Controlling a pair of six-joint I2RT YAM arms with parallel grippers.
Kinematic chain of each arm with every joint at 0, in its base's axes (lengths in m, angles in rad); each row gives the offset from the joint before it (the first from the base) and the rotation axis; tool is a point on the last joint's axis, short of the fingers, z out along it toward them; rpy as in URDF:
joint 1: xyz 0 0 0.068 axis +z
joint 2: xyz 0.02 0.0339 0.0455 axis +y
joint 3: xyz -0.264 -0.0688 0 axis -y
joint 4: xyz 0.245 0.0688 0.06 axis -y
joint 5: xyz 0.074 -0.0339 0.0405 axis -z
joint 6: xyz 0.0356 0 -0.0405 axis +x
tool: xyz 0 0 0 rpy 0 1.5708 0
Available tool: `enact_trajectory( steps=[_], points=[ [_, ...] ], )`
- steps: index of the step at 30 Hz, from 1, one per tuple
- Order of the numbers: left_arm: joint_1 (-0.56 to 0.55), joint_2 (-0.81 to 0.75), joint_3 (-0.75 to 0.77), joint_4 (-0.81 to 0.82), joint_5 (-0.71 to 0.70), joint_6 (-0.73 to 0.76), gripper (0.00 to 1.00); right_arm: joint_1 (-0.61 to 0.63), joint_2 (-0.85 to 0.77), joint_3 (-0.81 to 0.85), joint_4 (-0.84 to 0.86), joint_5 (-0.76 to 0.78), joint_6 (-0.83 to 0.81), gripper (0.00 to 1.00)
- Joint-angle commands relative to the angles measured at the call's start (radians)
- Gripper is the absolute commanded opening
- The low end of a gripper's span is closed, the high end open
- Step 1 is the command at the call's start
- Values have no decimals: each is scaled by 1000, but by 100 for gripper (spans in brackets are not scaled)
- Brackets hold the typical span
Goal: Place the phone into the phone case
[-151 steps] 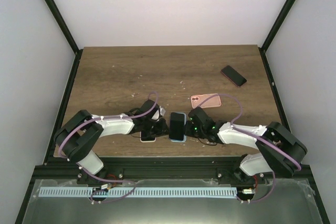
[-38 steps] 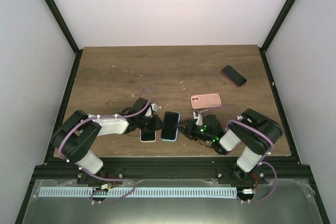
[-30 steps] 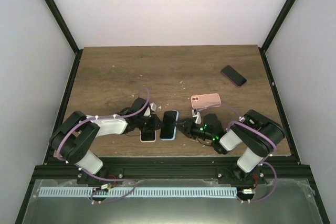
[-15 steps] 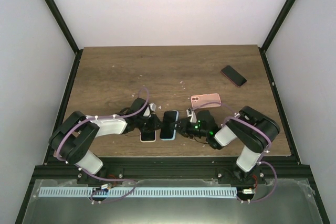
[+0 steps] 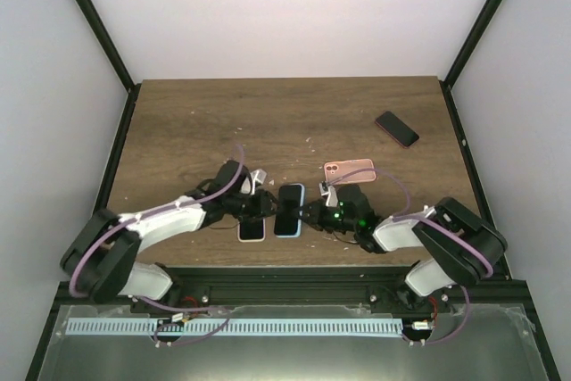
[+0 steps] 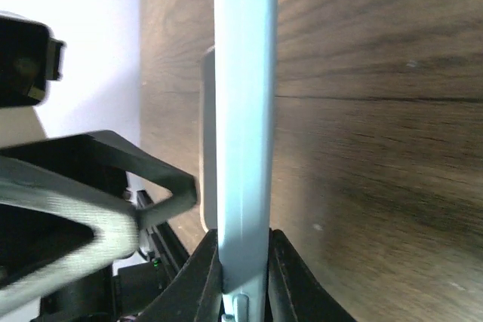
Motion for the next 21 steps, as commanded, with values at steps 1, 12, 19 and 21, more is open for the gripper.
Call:
enact_trajectory(
  steps=[1,12,19,21],
  points=[
    [23,-168,81,-126,-6,29,48,7,-95,44,50,-43,-48,4],
    [288,-511,18,-87,296,6,75,7,-387,84,55,-206,-113,4],
    [301,-589,-14,184,503,-165,79,7,-467,108,161,-337,-30,4],
    [301,-595,-28,270,535,-215,80,9,-466,113,189,-348,-10,4]
  ],
)
